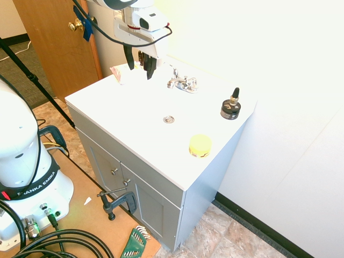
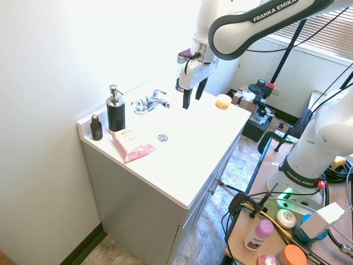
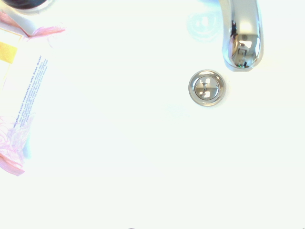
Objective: Turn off the cold water
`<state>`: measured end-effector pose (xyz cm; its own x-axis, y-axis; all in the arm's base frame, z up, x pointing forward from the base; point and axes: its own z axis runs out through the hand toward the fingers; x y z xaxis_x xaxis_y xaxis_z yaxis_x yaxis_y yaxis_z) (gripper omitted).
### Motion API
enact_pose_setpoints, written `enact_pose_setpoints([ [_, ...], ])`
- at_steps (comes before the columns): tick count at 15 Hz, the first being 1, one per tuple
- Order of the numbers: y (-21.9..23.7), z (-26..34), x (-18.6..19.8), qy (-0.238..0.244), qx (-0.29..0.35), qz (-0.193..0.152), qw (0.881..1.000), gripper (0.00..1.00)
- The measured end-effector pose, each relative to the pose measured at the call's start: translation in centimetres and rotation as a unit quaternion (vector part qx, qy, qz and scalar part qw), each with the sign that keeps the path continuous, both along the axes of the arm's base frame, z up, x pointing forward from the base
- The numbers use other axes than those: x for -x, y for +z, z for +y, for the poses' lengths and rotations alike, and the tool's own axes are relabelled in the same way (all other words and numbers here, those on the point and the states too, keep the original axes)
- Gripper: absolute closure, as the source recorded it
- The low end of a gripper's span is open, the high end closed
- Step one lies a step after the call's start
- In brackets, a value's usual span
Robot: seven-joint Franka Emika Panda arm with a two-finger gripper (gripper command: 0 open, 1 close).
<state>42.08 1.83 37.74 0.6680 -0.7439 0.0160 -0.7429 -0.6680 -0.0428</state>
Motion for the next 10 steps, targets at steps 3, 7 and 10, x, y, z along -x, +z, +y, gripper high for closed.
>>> enact_pose_setpoints([
  [3,0.2,-0.4,-0.4,-0.010,0.010,-0.010,1.000,0.00],
  [7,1.2,-2.5,-4.9,-0.094,0.018,-0.036,0.995,0.00],
  [10,-1.1,-4.4,-9.8,-0.150,0.034,-0.042,0.987,0.00],
])
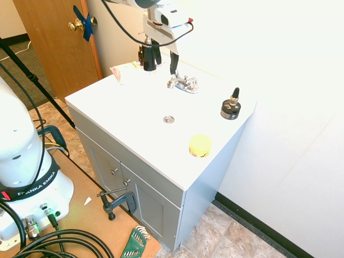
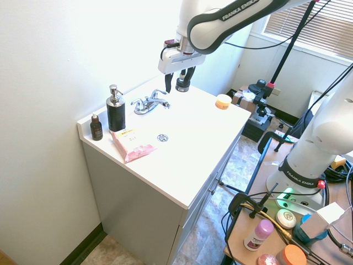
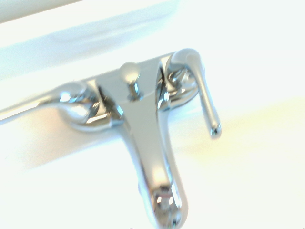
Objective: Turn off the cold water
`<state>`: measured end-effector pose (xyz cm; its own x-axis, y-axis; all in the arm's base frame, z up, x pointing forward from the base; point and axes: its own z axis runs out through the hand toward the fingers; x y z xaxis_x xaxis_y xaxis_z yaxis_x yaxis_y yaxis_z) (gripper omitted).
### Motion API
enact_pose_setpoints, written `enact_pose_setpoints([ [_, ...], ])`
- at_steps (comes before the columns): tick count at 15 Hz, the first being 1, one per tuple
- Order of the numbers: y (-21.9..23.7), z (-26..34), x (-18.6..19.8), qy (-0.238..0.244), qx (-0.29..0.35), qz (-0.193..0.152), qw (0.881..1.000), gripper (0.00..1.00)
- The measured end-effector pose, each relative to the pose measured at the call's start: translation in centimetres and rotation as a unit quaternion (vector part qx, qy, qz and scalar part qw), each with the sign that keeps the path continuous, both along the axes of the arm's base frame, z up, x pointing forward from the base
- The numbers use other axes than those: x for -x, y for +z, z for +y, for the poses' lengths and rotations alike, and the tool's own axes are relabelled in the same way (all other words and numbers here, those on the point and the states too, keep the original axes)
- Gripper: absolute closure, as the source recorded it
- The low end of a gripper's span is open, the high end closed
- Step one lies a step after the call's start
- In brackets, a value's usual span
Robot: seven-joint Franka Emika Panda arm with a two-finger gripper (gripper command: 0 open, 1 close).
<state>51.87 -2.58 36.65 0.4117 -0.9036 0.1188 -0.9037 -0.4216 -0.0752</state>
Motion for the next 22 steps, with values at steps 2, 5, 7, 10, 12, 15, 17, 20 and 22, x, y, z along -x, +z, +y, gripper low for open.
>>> enact_pose_setpoints([
  [2,-1.6,-1.6,-2.4,-0.023,0.012,0.003,1.000,0.00],
  [5,-3.4,-3.9,-4.4,-0.044,0.017,0.006,0.999,0.00],
  [7,-4.1,-5.1,-4.7,-0.054,0.020,0.010,0.998,0.00],
  [10,-5.0,-6.0,-4.7,-0.064,0.017,0.017,0.998,0.00],
  [12,-5.8,-6.6,-4.6,-0.069,0.017,0.022,0.997,0.00],
  [15,-6.4,-8.4,-4.7,-0.080,0.026,0.013,0.996,0.00],
  [17,-6.5,-9.3,-5.5,-0.092,0.037,-0.003,0.995,0.00],
  [20,-6.5,-9.5,-7.8,-0.101,0.049,-0.018,0.994,0.00],
  [22,-6.3,-9.4,-7.7,-0.100,0.046,-0.015,0.994,0.00],
])
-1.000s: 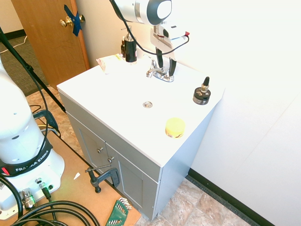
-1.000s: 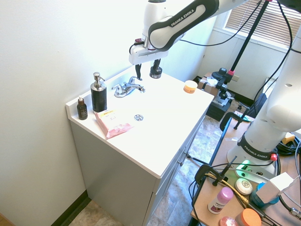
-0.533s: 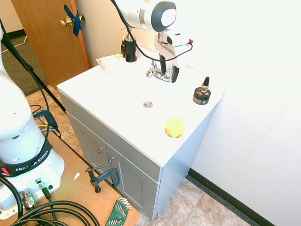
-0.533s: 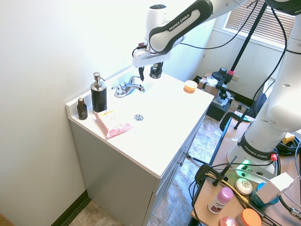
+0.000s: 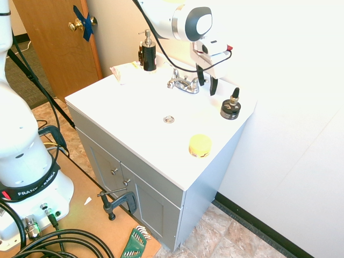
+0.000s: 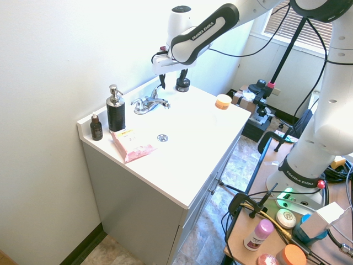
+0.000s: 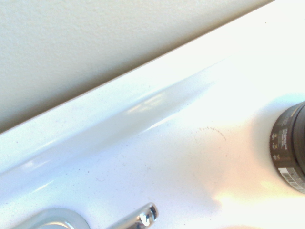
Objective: Turn off the cold water
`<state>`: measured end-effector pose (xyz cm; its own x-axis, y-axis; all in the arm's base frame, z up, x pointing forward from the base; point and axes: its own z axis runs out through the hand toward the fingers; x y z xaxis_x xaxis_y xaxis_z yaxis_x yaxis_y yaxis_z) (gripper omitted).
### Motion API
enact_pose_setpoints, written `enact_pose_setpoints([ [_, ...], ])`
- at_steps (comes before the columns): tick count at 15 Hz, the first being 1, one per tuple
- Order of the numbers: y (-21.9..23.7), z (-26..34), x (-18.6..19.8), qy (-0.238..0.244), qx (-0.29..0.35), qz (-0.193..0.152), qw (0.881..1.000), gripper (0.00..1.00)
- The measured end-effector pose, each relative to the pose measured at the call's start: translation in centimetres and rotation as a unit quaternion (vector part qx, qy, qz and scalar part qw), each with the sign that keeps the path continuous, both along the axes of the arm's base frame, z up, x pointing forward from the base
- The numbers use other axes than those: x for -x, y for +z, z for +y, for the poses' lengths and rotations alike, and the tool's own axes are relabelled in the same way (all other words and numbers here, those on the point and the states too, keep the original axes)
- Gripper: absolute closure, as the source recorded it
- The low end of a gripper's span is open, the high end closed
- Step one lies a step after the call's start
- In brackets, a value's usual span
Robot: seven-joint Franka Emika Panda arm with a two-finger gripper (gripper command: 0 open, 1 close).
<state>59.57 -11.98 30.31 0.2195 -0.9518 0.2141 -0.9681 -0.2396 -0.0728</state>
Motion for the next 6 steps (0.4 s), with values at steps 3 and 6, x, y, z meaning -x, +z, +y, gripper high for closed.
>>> enact_pose_setpoints([
  [3,1.6,1.1,3.2,0.049,-0.044,0.019,0.998,0.00],
  [6,3.9,2.1,8.9,0.103,-0.074,0.034,0.991,0.00],
])
